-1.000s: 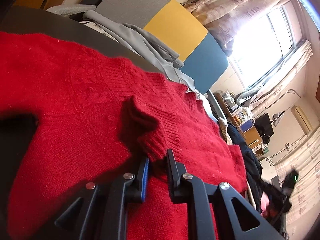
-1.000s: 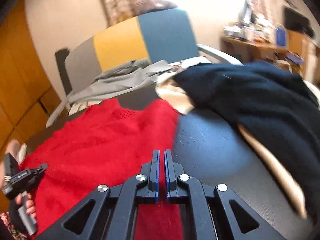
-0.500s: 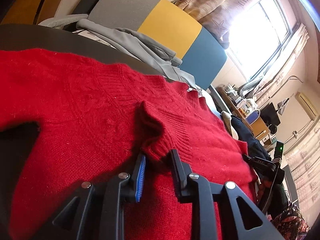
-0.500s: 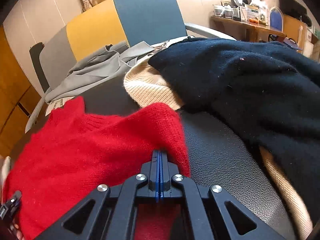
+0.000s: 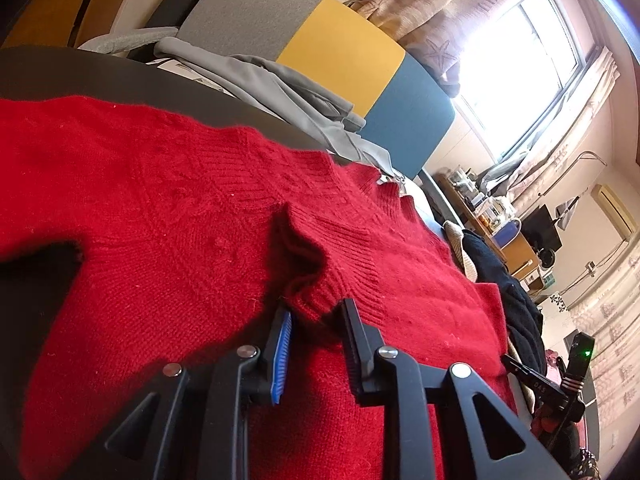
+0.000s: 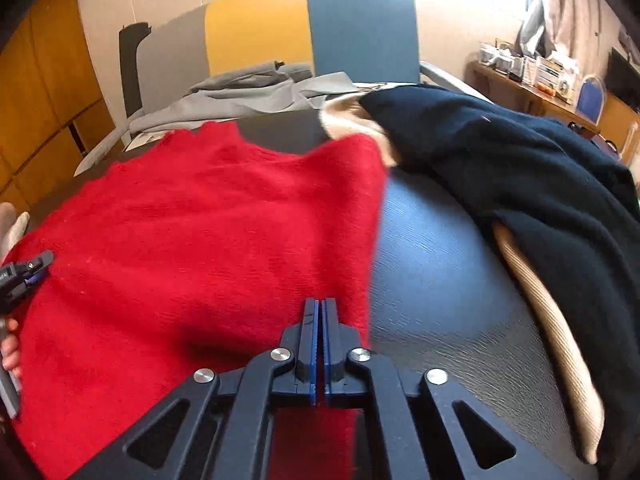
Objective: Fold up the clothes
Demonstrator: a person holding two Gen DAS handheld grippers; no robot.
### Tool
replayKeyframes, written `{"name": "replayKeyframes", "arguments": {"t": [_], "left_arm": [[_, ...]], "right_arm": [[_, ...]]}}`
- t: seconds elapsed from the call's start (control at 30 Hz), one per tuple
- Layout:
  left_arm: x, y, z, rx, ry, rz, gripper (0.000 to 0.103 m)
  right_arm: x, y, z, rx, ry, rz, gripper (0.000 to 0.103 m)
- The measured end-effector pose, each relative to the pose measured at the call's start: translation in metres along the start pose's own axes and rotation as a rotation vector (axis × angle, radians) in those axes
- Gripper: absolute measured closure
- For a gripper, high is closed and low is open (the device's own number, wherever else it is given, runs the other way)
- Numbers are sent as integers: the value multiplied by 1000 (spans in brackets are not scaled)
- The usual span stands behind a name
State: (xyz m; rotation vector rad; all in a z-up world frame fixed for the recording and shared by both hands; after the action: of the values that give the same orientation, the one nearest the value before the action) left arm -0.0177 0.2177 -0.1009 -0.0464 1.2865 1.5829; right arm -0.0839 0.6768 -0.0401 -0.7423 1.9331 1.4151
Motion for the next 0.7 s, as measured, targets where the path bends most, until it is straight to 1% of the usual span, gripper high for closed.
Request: {"name": "replayKeyframes", "arguments": {"t": [0.07,0.13,0.23,0.3,0.33,0.37,0.43,0.5,0.57,0.6,0.7], "left_arm": [[-1,-1,2,7,1,-4,79],[-1,-2,3,12,4,-7,79],[-3,-4,4,9,3,-6,79],[-5,-6,3,1,3,-3,80],[-5,-6,3,0,5,-3,80],[-4,-6,3,1,7,-5,80],[-5,-5,5,9,19,-11,80],[-6,-5,6,19,33,-20,80],[-10,-4,6,28,45,-32,79],[-14,-4,5,35,49,-33,79],[-36,-4,-11,17,69,-13,79]], "right_arm": [[-3,1,19,63,-9,7,103],[-3,2,23,67,-21,1,103],[-7,9,14,29,-72,-23,103],[-24,18,-1,65,-57,25,97],[-33,22,-17,64,-13,60,97],[-39,24,-35,58,31,85,94],[-37,20,-79,26,117,71,90],[-21,11,-128,-31,195,21,90],[-1,-2,-168,-121,209,-11,89],[8,-9,-181,-164,197,-20,88],[24,-26,-190,-231,132,-11,87]]}}
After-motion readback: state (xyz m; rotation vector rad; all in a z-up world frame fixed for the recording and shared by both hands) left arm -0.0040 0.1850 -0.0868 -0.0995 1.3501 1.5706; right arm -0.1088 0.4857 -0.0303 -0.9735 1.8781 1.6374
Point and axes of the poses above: each gripper's, at about its wrist camera, not at the fingertips, and x roughly the way its jaws point, z to its right, y to its top, the point moved 8 cm from there along x, roughly the way its jaws point, and after that the axes turned 12 degrees about x, right-handed, at the moved point
